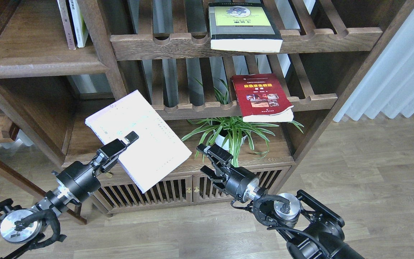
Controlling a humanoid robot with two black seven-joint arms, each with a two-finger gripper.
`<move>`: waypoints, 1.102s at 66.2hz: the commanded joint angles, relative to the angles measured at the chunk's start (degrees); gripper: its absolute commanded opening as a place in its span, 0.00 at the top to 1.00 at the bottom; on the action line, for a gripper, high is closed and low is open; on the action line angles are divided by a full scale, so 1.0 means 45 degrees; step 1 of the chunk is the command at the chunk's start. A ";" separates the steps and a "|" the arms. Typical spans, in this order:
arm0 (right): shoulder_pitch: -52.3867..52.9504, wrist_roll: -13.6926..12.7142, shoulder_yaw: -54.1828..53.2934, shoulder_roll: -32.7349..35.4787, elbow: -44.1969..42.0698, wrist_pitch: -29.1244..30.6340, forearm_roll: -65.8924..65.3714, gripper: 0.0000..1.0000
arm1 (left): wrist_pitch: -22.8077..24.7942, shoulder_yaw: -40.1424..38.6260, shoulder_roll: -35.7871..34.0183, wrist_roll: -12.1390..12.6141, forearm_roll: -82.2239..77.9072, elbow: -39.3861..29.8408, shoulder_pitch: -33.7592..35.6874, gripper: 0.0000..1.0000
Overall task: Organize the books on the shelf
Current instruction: 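Grip the white book with the left gripper and lift it upward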
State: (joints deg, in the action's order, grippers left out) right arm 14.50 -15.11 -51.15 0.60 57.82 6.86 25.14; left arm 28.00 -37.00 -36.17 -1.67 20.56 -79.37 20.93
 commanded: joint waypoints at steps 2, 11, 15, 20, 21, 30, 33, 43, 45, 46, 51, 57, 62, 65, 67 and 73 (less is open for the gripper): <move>0.0019 -0.0020 0.0018 0.0003 -0.0037 -0.0021 0.0000 0.01 | 0.0001 -0.0001 -0.0420 0.0001 0.0002 0.0001 0.0017 0.89; 0.0077 -0.0020 0.0018 0.0003 -0.0037 -0.0021 0.0000 0.01 | 0.0001 -0.0021 -0.0849 0.0001 0.0002 0.0001 0.0017 0.88; 0.0097 -0.0020 0.0018 0.0003 -0.0037 -0.0021 0.0000 0.01 | 0.0001 -0.0021 -0.1220 0.0001 0.0002 0.0021 0.0017 0.88; 0.0117 -0.0020 0.0018 0.0003 -0.0037 -0.0040 0.0000 0.01 | 0.0001 -0.0021 -0.1571 0.0020 0.0002 0.0001 0.0017 0.88; 0.0117 -0.0020 0.0018 0.0003 -0.0037 -0.0041 0.0000 0.01 | 0.0001 -0.0021 -0.1611 0.0020 0.0002 0.0001 0.0036 0.88; 0.0156 -0.0020 0.0018 0.0003 -0.0057 -0.0041 0.0000 0.01 | 0.0001 -0.0177 -0.1866 -0.0019 0.0002 0.0001 0.0212 0.88; 0.0156 -0.0020 0.0018 -0.0016 -0.0057 -0.0041 0.0000 0.01 | 0.0001 -0.0275 -0.1866 -0.0019 0.0002 0.0001 0.0212 0.88; 0.0156 -0.0020 0.0018 -0.0134 -0.0115 -0.0041 0.0000 0.01 | 0.0001 -0.0314 -0.1807 -0.0019 0.0002 0.0001 0.0446 0.88; 0.0156 -0.0020 0.0018 -0.0134 -0.0116 -0.0041 0.0000 0.01 | 0.0001 -0.0314 -0.1768 -0.0019 0.0002 0.0001 0.0466 0.88; 0.0156 -0.0020 0.0018 -0.0134 -0.0135 -0.0041 0.0000 0.01 | 0.0001 -0.0314 -0.1768 -0.0019 0.0002 0.0001 0.0466 0.88; 0.0156 -0.0020 0.0018 -0.0134 -0.0155 -0.0041 0.0000 0.01 | 0.0001 -0.0314 -0.1729 -0.0019 0.0002 0.0001 0.0564 0.88; 0.0156 -0.0020 0.0018 -0.0134 -0.0155 -0.0041 0.0000 0.01 | 0.0001 -0.0314 -0.1592 -0.0058 0.0002 0.0001 0.0875 0.88; 0.0156 -0.0020 -0.0001 -0.0134 -0.0174 -0.0041 -0.0019 0.01 | 0.0001 -0.0314 -0.1339 -0.0136 0.0002 0.0001 0.1168 0.89; 0.0156 -0.0020 -0.0001 -0.0134 -0.0174 -0.0041 0.0000 0.01 | 0.0001 -0.0314 -0.1241 -0.0136 0.0002 0.0001 0.1247 0.89; 0.0156 -0.0020 -0.0001 -0.0134 -0.0174 -0.0041 0.0000 0.01 | 0.0001 -0.0314 -0.1163 -0.0136 0.0022 0.0001 0.1325 0.89; 0.0156 -0.0020 -0.0001 -0.0114 -0.0174 -0.0041 0.0000 0.01 | 0.0001 -0.0314 -0.1006 -0.0175 0.0022 0.0001 0.1560 0.89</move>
State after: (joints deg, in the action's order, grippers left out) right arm 15.21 -15.21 -51.13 -0.01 57.05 6.68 25.08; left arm 28.00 -38.42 -41.57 -2.33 20.60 -79.36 26.70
